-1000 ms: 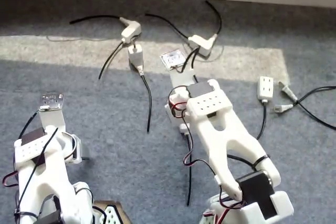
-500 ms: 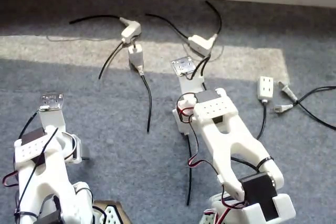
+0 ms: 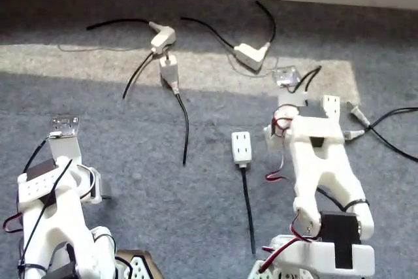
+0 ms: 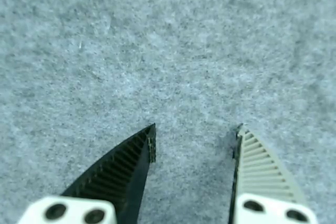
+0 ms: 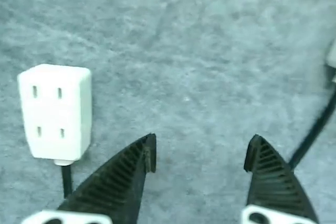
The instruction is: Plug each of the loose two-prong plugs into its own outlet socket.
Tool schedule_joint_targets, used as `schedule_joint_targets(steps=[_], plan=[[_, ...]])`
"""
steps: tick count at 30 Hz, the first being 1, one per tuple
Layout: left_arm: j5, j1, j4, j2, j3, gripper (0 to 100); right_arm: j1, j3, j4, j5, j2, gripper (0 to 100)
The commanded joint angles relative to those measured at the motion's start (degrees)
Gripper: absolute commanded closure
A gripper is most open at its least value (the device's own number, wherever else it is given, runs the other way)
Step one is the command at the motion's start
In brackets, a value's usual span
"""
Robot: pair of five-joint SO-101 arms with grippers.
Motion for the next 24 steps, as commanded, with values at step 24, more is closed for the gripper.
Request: schedule_joint_targets(steps=[24], plan=[[23.38, 60.26, 15.74, 4.53, -53.67, 70, 59.21, -24.57, 3.82, 23.30, 7.96, 72.7]])
